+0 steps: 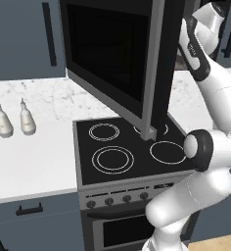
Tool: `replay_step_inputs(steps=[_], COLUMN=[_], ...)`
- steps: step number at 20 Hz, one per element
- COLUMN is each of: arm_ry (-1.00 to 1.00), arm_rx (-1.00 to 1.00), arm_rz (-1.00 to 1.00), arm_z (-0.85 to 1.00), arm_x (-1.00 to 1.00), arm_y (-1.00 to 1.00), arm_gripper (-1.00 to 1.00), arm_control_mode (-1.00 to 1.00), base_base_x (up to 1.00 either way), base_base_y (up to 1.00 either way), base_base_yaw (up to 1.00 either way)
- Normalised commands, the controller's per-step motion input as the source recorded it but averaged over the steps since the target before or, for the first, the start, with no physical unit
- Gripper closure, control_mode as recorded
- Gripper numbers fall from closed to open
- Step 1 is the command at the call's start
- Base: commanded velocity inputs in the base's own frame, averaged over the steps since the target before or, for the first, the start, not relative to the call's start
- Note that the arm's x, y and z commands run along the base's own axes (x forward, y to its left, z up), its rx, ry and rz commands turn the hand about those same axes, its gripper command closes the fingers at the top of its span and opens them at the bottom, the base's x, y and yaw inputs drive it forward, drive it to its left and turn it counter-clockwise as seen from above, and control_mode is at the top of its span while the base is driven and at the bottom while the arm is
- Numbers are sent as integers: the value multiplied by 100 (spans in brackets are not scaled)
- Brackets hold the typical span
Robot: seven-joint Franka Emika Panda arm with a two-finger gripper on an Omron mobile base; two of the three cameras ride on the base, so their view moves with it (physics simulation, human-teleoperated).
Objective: Open the microwave, place the bowl with waffle inside the microwave, then close the microwave door and turn it on.
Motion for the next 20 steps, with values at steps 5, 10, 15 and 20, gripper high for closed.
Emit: replay_step_inputs(steps=[5,10,15,20], arm_ry=[6,2,1,0], arm_rx=[12,5,1,8], arm_rz=[-14,-32,-35,-31], arm_z=[11,0,-10,-29], arm_x=[10,1,5,0], arm_y=[30,25,46,44], arm_gripper=[100,100,100,-100], arm_control_mode=[-100,-100,-100,-100], base_base_x=[0,0,0,0], base_base_y=[0,0,0,0], base_base_yaw=[0,0,0,0])
